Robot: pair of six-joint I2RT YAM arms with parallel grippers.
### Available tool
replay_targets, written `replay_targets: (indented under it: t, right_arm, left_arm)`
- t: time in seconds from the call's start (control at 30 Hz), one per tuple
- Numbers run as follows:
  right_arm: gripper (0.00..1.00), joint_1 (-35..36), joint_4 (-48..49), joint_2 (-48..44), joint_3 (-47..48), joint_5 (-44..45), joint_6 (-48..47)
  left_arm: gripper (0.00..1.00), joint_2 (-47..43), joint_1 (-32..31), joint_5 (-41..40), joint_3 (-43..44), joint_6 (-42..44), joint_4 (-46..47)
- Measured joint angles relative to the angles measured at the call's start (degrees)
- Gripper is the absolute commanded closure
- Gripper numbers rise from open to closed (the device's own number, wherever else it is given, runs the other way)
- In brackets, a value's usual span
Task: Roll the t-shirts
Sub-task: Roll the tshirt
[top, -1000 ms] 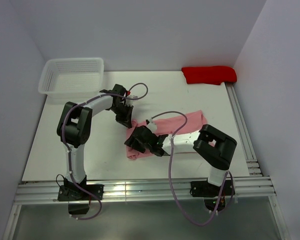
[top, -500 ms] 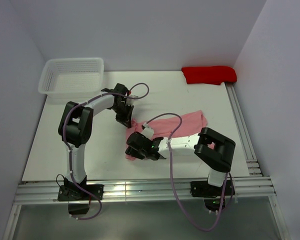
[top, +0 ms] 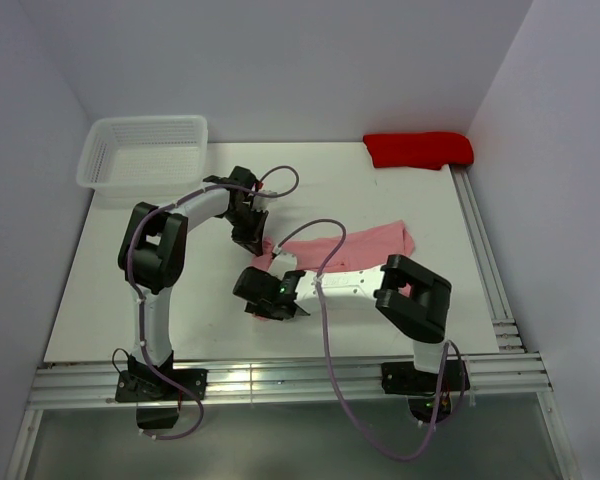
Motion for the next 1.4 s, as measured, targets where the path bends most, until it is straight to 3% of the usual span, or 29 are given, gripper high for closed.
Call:
replay_targets:
  t: [0.13,0.27,0.37,0.57,0.83,0.93,1.0,1.17,1.4]
  right_arm:
    - [0.56,0.70,-5.33,2.45,4.04,1.62,-0.55]
    - [0.73,0.83,-5.27,2.69,3.74,2.05,-0.68]
    - [0.84,0.81,0.15,0.26,-1.22,1.84,-0.20]
    - [0.93,0.00,15.67,-6.75,-14.78,0.15,3.15]
    - [0.94,-1.36,41.44,-10.38,-31.89,-2.14,13.27]
    - [0.95,-1.86,48.30,-9.75,-35.08,-3.26,15.76]
    - [0.96,-2.12,53.24,-8.33,-36.61,-4.02,17.49]
    - [0.98,-3.17,66.62,-4.24,-40.89,-6.38,21.27]
    - [0.98,-4.42,78.84,0.50,-43.89,-8.92,23.93]
  left_arm:
    - [1.00,0.07,-0.07,-0.02,0.13,0.07,-0.11]
    - [1.00,0.17,-0.07,-0.04,0.33,0.09,-0.33]
    - [1.00,0.22,-0.09,-0.07,0.39,0.09,-0.39]
    - [0.98,0.22,-0.11,-0.04,0.42,0.11,-0.42]
    - [0.73,0.26,-0.17,0.15,0.70,0.68,-0.79]
    - [0.52,0.26,-0.15,0.85,1.05,1.73,-0.79]
    - [0.45,0.26,-0.04,2.08,1.36,2.82,-0.59]
    - [0.38,0.07,1.55,8.26,1.49,5.90,0.35]
    - [0.37,-2.29,8.22,20.22,-2.08,11.17,0.92]
